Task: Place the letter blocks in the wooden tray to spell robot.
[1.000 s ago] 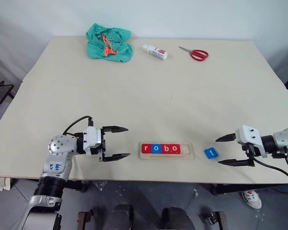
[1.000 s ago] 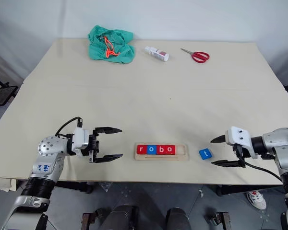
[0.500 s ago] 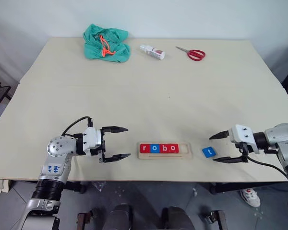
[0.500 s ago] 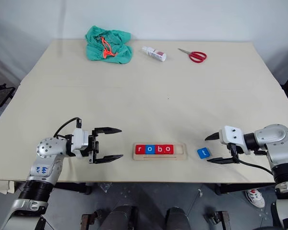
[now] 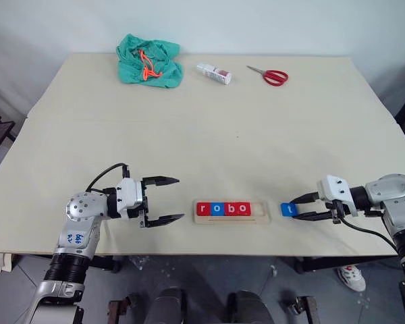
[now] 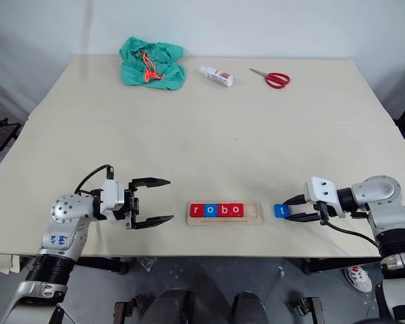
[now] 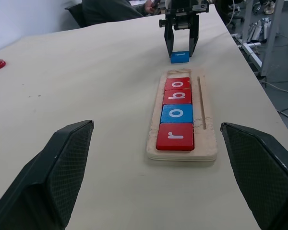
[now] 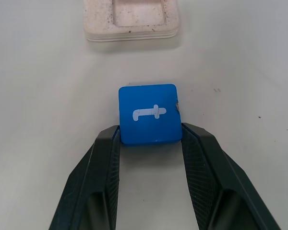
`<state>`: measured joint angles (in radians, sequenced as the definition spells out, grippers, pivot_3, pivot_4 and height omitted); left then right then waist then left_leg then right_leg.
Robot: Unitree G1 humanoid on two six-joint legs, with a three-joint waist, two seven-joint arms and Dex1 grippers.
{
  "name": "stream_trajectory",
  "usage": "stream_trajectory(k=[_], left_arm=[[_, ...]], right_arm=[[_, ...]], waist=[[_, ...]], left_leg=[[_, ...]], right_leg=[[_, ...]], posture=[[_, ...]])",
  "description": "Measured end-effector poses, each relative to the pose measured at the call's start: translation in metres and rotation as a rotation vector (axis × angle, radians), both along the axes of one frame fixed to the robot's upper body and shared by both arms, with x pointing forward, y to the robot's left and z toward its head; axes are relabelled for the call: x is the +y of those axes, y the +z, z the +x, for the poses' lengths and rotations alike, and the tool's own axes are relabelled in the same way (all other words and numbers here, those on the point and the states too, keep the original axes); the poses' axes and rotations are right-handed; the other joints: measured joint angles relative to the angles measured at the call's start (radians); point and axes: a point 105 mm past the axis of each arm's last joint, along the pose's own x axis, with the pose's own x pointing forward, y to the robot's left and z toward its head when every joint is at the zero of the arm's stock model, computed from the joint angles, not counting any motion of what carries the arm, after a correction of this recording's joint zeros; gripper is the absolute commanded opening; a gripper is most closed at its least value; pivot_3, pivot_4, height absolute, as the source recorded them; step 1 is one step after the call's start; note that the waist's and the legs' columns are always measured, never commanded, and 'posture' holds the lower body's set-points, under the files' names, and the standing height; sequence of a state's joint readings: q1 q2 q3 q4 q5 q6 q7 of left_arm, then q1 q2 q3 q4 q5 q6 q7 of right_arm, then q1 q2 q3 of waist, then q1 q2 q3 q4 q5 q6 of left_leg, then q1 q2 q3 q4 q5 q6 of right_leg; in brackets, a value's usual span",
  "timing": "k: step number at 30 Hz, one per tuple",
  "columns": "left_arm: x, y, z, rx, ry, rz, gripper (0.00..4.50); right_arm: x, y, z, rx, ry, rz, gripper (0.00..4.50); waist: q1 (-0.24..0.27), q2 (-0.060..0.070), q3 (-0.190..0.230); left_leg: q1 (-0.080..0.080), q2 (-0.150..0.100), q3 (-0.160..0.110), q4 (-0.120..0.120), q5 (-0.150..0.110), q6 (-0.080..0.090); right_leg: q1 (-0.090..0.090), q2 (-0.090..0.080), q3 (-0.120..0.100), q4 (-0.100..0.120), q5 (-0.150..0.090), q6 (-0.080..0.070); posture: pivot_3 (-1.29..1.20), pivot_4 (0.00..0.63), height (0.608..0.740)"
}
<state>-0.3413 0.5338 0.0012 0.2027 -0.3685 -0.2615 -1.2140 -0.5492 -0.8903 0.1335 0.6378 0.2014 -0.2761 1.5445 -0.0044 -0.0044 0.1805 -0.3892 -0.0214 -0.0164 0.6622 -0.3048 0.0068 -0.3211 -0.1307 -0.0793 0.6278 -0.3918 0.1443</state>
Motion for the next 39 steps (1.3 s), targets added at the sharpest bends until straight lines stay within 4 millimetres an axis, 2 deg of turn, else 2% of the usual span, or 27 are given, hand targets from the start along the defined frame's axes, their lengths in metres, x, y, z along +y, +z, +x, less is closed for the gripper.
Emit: stream_trajectory(k=[3,8,11,14,23,29,39], left_arm=[[0.000,0.000,0.000,-0.001,0.001,-0.001,4.50],[-0.001,0.000,0.000,-0.001,-0.006,-0.002,4.50],[-0.001,-0.002,0.000,0.007,-0.019,0.005,4.50],[-0.001,-0.002,0.001,0.011,-0.027,0.010,4.50],[0.000,-0.001,0.002,0.005,-0.034,0.015,4.50],[0.002,-0.003,0.001,0.015,-0.025,0.012,4.50],[0.002,-0.003,0.002,0.013,-0.018,0.010,4.50]], right_arm=[[0.012,0.006,0.003,0.037,-0.051,0.058,1.46],[0.041,0.036,0.007,0.035,-0.117,0.149,1.46],[0.056,0.041,0.000,0.056,-0.097,0.158,1.46],[0.065,0.038,-0.005,0.073,-0.068,0.133,1.46],[0.062,0.015,-0.010,0.094,-0.053,0.033,1.46],[0.056,0.011,-0.007,0.081,-0.066,0.010,1.46],[0.063,0.013,-0.007,0.081,-0.040,0.029,1.46]], waist=[[0.001,0.000,0.000],[0.006,0.000,0.000],[0.014,0.000,0.000],[0.021,0.000,0.000],[0.024,0.000,0.000],[0.024,0.000,0.000],[0.025,0.000,0.000]], left_leg=[[-0.001,0.000,0.000,0.000,0.000,0.000],[-0.001,-0.001,-0.001,0.000,0.000,0.000],[-0.002,-0.002,-0.002,0.000,0.000,0.000],[-0.002,-0.002,-0.001,0.000,0.000,0.000],[-0.002,-0.002,-0.001,0.000,0.000,0.000],[-0.002,-0.002,-0.001,0.000,0.000,0.000],[-0.002,-0.002,-0.001,0.000,0.000,0.000]], right_leg=[[-0.001,0.000,0.000,0.000,0.000,0.000],[-0.001,-0.001,0.000,0.000,0.000,0.000],[-0.001,-0.001,0.000,0.000,0.000,0.000],[-0.001,-0.001,0.000,0.000,0.000,0.000],[-0.001,-0.001,0.000,0.000,0.000,0.000],[-0.001,-0.001,0.000,0.000,0.000,0.000],[-0.001,-0.001,0.000,0.000,0.000,0.000]], posture=[[0.00,0.150,0.740],[0.00,0.150,0.740],[0.00,0.150,0.740],[0.00,0.150,0.740],[0.00,0.150,0.740],[0.00,0.150,0.740],[0.00,0.150,0.740]])
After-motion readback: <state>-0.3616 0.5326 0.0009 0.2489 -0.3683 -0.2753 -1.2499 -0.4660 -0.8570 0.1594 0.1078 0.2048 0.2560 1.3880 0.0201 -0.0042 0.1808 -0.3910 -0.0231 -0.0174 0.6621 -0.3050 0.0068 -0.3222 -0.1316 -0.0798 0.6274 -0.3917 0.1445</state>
